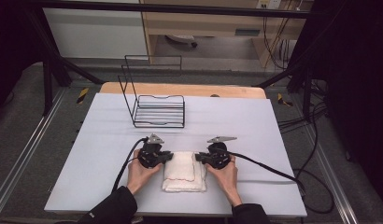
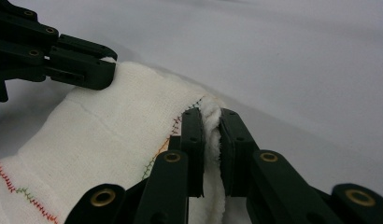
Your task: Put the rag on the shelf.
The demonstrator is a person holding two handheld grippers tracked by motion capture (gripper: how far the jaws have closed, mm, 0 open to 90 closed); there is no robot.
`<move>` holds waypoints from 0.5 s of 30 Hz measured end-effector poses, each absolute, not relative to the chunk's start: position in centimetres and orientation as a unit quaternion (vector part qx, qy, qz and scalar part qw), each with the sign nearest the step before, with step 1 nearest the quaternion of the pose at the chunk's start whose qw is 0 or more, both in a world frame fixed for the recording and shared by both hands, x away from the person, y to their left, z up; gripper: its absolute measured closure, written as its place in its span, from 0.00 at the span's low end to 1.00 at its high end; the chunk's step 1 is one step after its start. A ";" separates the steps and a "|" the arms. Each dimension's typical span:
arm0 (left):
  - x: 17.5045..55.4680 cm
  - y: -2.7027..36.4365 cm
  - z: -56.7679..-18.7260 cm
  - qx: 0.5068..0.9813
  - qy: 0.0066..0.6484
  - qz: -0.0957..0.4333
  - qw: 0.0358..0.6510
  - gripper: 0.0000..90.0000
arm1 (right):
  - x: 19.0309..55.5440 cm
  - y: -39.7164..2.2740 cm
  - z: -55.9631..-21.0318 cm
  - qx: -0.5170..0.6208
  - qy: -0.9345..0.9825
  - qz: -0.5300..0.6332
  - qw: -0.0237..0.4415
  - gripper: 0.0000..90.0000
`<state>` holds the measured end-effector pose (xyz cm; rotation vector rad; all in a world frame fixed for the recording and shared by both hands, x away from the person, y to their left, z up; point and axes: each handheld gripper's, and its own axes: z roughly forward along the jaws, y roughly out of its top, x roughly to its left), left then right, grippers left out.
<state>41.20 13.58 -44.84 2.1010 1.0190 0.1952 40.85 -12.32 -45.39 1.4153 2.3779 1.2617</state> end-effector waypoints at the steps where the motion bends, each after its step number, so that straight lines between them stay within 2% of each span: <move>1: 41.2 13.6 -44.8 0.825 0.401 0.077 0.390 0.91 | 40.8 -12.3 -45.3 0.465 0.781 0.415 0.050 0.91; 15: 40.2 14.8 -42.2 0.808 0.378 0.085 0.443 0.91 | 39.7 -13.2 -43.1 0.444 0.767 0.461 0.055 0.91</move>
